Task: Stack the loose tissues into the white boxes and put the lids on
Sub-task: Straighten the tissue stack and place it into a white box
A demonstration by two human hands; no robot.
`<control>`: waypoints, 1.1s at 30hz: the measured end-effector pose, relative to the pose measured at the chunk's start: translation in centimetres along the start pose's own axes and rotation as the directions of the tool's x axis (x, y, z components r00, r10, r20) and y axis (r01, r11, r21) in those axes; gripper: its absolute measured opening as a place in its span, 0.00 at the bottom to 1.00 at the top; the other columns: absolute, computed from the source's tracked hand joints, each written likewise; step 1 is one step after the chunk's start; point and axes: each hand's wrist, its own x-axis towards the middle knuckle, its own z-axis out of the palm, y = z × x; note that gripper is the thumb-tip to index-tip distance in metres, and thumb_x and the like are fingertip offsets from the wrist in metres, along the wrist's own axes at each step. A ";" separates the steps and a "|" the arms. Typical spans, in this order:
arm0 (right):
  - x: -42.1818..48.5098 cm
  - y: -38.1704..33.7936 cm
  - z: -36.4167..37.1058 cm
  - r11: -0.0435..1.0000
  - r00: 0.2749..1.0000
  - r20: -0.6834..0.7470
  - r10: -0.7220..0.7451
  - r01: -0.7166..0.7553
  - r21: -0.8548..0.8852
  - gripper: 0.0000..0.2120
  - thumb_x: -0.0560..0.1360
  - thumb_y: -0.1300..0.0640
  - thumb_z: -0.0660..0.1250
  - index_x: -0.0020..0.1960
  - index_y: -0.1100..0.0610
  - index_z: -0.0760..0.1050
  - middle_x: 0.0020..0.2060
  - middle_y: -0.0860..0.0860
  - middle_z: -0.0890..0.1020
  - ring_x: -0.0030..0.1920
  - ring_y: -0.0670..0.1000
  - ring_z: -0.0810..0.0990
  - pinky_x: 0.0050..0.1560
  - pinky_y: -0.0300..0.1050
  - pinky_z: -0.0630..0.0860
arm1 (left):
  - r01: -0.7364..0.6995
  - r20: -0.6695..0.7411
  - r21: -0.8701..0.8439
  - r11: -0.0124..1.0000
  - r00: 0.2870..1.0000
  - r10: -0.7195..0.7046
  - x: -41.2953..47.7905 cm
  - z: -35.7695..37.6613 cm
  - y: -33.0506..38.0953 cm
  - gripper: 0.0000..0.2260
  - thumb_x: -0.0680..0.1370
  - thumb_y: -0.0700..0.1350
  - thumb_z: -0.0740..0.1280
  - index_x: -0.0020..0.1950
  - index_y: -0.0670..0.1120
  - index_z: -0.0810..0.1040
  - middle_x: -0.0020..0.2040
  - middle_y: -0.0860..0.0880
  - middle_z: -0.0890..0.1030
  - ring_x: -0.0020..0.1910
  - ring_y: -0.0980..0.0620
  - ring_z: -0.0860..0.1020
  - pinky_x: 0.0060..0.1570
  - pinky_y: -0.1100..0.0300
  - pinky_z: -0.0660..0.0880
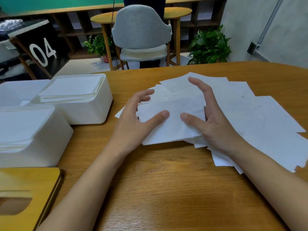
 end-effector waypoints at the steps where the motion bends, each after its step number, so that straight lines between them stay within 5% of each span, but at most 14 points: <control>1: 0.1 0.0 -0.1 0.999 1.000 -0.014 0.007 -0.006 0.046 0.35 0.81 0.63 0.69 0.79 0.41 0.59 0.70 0.40 0.75 0.68 0.47 0.79 0.65 0.51 0.80 | 0.074 0.050 -0.090 0.993 0.996 -0.069 0.0 0.0 0.2 0.24 0.74 0.59 0.78 0.68 0.68 0.75 0.63 0.59 0.81 0.62 0.56 0.80 0.60 0.53 0.80; 4: 0.2 0.0 -0.4 0.993 0.999 -0.043 0.027 -0.022 0.117 0.34 0.81 0.64 0.69 0.78 0.41 0.60 0.68 0.49 0.78 0.64 0.53 0.82 0.58 0.51 0.83 | 0.151 0.093 -0.204 0.967 0.987 -0.134 0.0 0.0 0.5 0.20 0.76 0.55 0.77 0.65 0.68 0.77 0.55 0.55 0.86 0.55 0.51 0.85 0.58 0.47 0.83; 11: 0.3 0.4 -0.9 0.994 0.998 -0.022 0.060 -0.062 -0.088 0.15 0.80 0.66 0.69 0.60 0.50 0.85 0.59 0.42 0.85 0.62 0.43 0.81 0.60 0.37 0.77 | 0.020 0.079 -0.151 0.988 0.997 -0.008 0.3 0.1 -0.7 0.25 0.80 0.47 0.75 0.73 0.62 0.71 0.61 0.51 0.83 0.59 0.51 0.83 0.54 0.52 0.82; 18: 0.6 1.5 -2.0 0.980 0.958 -0.280 0.059 -0.110 -0.168 0.17 0.80 0.67 0.68 0.60 0.48 0.85 0.60 0.40 0.85 0.66 0.37 0.78 0.66 0.27 0.70 | -0.212 0.126 0.381 0.900 0.976 0.176 0.6 0.0 -2.2 0.25 0.77 0.50 0.76 0.73 0.57 0.75 0.67 0.63 0.78 0.66 0.72 0.71 0.70 0.58 0.71; 23: 0.8 1.9 -2.0 0.972 0.940 -0.335 0.067 -0.137 -0.191 0.18 0.80 0.65 0.68 0.60 0.45 0.85 0.60 0.38 0.84 0.67 0.38 0.77 0.68 0.37 0.70 | -0.247 0.236 0.444 0.861 0.960 0.154 0.7 0.3 -2.8 0.27 0.73 0.61 0.78 0.69 0.58 0.78 0.65 0.63 0.80 0.65 0.66 0.74 0.64 0.71 0.67; 28: 0.9 2.4 -2.2 0.969 0.931 -0.356 0.076 -0.154 -0.195 0.18 0.80 0.65 0.67 0.60 0.45 0.85 0.60 0.37 0.84 0.67 0.39 0.77 0.68 0.39 0.71 | -0.298 0.228 0.478 0.826 0.951 0.210 0.8 -0.2 -2.8 0.18 0.75 0.54 0.78 0.63 0.54 0.81 0.59 0.61 0.81 0.57 0.72 0.73 0.58 0.73 0.70; 33: 0.9 2.6 -2.1 0.961 0.938 -0.340 0.065 -0.151 -0.232 0.18 0.80 0.64 0.67 0.60 0.44 0.84 0.61 0.38 0.84 0.68 0.40 0.77 0.68 0.38 0.71 | -0.317 0.260 0.472 0.823 0.942 0.214 0.9 -1.2 -2.7 0.11 0.75 0.40 0.74 0.56 0.50 0.84 0.53 0.57 0.84 0.55 0.57 0.81 0.57 0.55 0.80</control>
